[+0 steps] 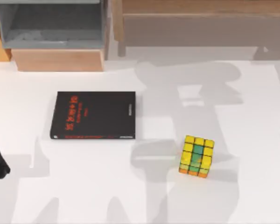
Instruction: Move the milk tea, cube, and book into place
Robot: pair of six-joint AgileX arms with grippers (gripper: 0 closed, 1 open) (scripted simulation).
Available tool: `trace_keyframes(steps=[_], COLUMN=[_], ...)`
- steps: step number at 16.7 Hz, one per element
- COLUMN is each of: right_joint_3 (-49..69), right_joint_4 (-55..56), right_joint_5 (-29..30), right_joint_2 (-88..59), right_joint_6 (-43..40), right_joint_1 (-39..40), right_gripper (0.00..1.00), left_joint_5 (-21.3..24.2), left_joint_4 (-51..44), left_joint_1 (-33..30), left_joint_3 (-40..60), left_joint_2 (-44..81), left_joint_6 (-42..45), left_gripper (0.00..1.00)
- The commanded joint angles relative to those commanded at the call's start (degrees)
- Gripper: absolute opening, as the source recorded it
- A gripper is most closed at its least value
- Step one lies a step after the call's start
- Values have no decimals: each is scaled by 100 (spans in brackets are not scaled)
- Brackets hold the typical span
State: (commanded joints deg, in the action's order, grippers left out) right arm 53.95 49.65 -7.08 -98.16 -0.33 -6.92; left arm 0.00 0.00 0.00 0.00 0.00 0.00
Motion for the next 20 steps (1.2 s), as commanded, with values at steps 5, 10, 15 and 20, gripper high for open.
trace_keyframes(steps=[5,10,15,20], right_joint_3=[-909,-1549,-1580,-1570], right_joint_4=[1035,1874,2095,2210], right_joint_5=[-800,-1523,-1691,-1679], right_joint_2=[-454,-1067,-1205,-1304], right_joint_6=[-34,1,11,17], right_joint_1=[-791,-1683,-1917,-1897], right_gripper=[0,0,0,0], left_joint_5=[0,0,0,0], left_joint_4=[0,0,0,0], left_joint_1=[0,0,0,0], left_joint_3=[0,0,0,0], left_joint_2=[0,0,0,0], left_joint_6=[0,0,0,0], left_gripper=[100,100,100,100])
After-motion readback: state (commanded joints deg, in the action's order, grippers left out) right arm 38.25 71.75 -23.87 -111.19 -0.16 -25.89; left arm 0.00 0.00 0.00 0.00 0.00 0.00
